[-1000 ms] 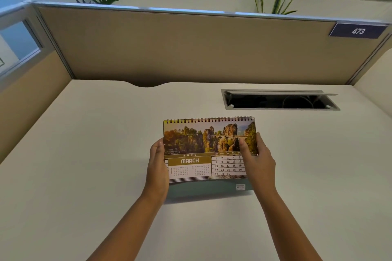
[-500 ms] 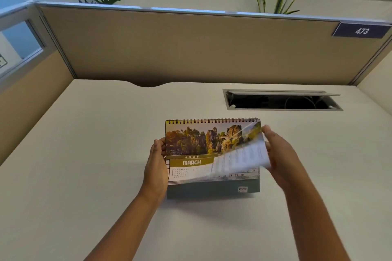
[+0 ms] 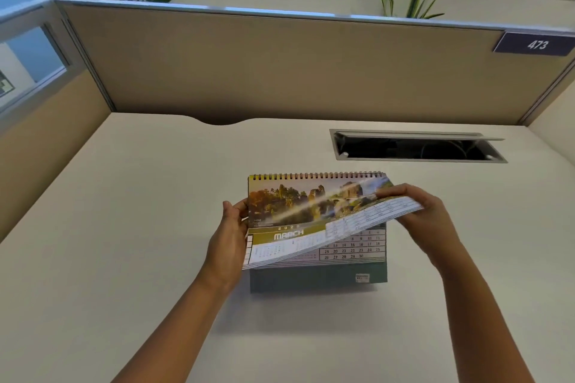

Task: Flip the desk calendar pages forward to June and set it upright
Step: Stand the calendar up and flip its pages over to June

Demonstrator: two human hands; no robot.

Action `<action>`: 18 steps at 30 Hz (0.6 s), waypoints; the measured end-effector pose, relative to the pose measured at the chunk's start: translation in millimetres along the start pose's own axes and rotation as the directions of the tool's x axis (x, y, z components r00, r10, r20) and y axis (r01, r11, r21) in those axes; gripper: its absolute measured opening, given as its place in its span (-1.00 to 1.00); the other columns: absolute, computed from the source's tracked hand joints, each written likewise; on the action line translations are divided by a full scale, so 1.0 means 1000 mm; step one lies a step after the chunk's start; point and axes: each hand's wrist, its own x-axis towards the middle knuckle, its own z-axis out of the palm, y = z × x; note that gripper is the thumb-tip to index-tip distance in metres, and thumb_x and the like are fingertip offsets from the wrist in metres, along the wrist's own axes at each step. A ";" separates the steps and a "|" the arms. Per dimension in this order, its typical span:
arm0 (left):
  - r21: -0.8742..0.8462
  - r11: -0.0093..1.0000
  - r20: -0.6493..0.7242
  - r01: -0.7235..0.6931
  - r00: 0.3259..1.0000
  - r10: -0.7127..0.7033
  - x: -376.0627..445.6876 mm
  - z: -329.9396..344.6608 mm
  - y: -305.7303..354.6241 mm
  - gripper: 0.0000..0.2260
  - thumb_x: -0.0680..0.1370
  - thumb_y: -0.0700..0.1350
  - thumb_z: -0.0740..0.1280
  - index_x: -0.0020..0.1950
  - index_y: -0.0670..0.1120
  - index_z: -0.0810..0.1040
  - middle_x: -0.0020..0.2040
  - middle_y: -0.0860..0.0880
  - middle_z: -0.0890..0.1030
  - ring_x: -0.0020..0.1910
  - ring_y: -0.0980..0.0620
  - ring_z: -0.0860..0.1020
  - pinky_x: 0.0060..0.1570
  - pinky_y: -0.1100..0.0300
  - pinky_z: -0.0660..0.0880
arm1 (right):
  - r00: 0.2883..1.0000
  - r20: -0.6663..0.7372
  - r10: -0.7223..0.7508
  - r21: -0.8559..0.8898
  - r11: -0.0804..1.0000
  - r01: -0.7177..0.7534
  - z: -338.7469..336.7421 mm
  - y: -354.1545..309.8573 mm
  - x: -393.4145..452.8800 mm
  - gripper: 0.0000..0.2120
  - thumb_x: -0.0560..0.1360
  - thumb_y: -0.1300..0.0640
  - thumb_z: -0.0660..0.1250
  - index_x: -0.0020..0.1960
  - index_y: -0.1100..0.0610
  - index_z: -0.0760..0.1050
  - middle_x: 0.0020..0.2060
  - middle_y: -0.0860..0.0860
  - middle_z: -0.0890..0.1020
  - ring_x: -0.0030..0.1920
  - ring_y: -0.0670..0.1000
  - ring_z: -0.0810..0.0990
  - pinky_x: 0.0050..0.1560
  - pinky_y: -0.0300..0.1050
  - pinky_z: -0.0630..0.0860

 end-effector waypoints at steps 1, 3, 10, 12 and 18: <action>0.010 1.000 0.018 -0.007 1.000 0.007 0.000 -0.001 0.001 -0.52 0.54 0.21 -0.09 0.17 0.03 0.50 -0.02 0.04 0.70 -0.02 0.00 0.65 -0.23 0.20 0.60 | 0.999 -0.042 -0.026 0.023 0.999 0.027 -0.003 0.002 0.000 -0.68 0.37 0.39 0.38 -0.19 -0.05 0.60 -0.28 -0.19 0.71 -0.23 -0.21 0.63 -0.22 -0.36 0.55; 0.042 0.999 0.039 -0.014 0.999 0.012 -0.001 -0.002 0.003 -0.47 0.48 0.26 -0.06 0.20 0.02 0.48 0.06 0.00 0.65 0.02 0.04 0.62 -0.19 0.22 0.58 | 0.987 -0.154 -0.043 0.043 0.998 0.050 -0.006 0.003 0.001 -0.76 0.39 0.34 0.38 -0.20 -0.01 0.58 -0.34 -0.26 0.69 -0.29 -0.24 0.62 -0.26 -0.35 0.54; 0.008 1.000 0.045 -0.025 0.999 0.025 0.000 0.001 0.004 -0.42 0.38 0.30 0.05 0.20 -0.02 0.48 0.06 -0.04 0.61 -0.06 0.06 0.64 -0.21 0.22 0.60 | 0.929 -0.343 -0.139 -0.081 0.990 0.118 -0.015 -0.014 0.031 -0.74 0.37 0.06 0.43 -0.23 0.28 0.55 -0.23 0.08 0.55 -0.19 0.02 0.50 -0.21 -0.23 0.48; 0.003 1.000 0.040 -0.026 0.999 0.026 -0.002 0.001 0.003 -0.47 0.38 0.30 0.04 0.15 0.03 0.50 0.06 -0.03 0.62 -0.03 0.05 0.63 -0.20 0.23 0.60 | 0.927 -0.349 -0.140 -0.077 0.990 0.120 -0.014 -0.024 0.042 -0.91 0.36 0.04 0.44 -0.29 0.00 0.56 -0.29 -0.03 0.51 -0.25 -0.13 0.47 -0.29 -0.43 0.43; 0.033 0.999 0.042 -0.024 0.999 0.022 -0.007 0.001 0.003 -0.50 0.40 0.30 -0.01 0.12 0.10 0.50 0.09 0.00 0.62 0.02 0.05 0.62 -0.17 0.24 0.60 | 0.949 -0.303 -0.084 -0.146 0.988 0.040 -0.008 -0.032 0.067 -0.77 0.43 0.01 0.37 0.06 0.05 0.59 0.04 0.18 0.62 0.03 0.18 0.59 -0.01 0.05 0.56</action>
